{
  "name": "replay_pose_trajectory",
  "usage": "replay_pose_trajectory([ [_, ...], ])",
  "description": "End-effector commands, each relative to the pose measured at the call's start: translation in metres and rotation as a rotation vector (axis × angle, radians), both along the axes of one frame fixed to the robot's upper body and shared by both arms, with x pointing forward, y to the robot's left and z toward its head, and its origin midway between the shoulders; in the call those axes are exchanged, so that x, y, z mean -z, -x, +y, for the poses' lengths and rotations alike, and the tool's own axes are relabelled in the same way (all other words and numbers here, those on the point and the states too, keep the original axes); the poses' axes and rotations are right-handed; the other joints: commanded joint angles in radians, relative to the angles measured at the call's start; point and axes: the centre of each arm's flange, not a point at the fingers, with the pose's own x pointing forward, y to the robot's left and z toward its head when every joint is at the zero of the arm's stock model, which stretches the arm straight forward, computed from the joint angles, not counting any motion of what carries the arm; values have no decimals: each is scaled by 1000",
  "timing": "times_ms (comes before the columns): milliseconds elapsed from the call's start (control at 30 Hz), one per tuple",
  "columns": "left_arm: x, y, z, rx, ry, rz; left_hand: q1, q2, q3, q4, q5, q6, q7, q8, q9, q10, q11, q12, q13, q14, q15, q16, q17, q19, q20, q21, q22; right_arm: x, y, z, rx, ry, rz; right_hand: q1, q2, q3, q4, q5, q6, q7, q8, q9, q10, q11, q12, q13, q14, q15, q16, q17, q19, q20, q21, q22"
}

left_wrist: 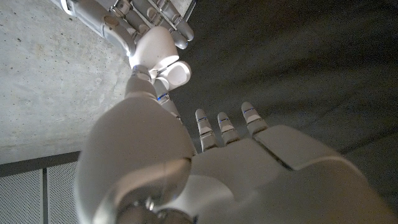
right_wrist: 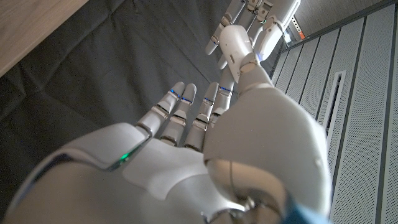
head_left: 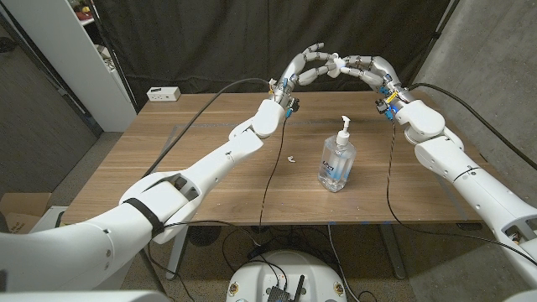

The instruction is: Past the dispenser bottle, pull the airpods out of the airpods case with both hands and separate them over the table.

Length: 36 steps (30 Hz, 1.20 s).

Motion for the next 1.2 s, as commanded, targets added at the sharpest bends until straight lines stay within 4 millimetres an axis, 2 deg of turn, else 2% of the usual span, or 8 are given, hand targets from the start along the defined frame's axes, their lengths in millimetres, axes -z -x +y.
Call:
replay_pose_trajectory([
  [33,5,4,3,26,49,-5,29,12,7,-15,9,53,41,32,34,23,-9,11,4,29,-8,10,5,25,1,2,3,2,1,3,4,4,5,1,12,9,-3,6,43,-34,2,200,-1,-2,-1,3,7,-140,-1,3,4,10,-1,0],
  [300,7,5,6,47,77,4,57,17,14,-25,12,73,66,49,54,53,-20,21,8,52,-19,14,8,55,-1,11,5,3,1,3,6,-2,8,0,12,9,-2,6,42,-34,1,200,-1,-1,-2,4,6,-140,-2,3,5,9,-2,0],
  [533,7,7,10,59,89,-3,67,18,15,-27,14,77,68,55,65,69,-30,25,10,69,-31,19,10,72,-3,16,6,4,-1,1,15,-8,16,0,11,9,-2,6,45,-35,2,200,-2,-1,-3,4,6,-141,-4,3,5,10,-2,0],
  [1200,4,17,27,17,84,-4,74,18,10,-22,15,80,69,67,89,80,-23,26,16,81,-44,19,14,86,-14,18,8,3,-6,-10,26,-29,28,-1,12,9,-2,6,45,-35,0,201,-3,-1,-6,4,3,-141,-6,6,5,9,-3,1],
])
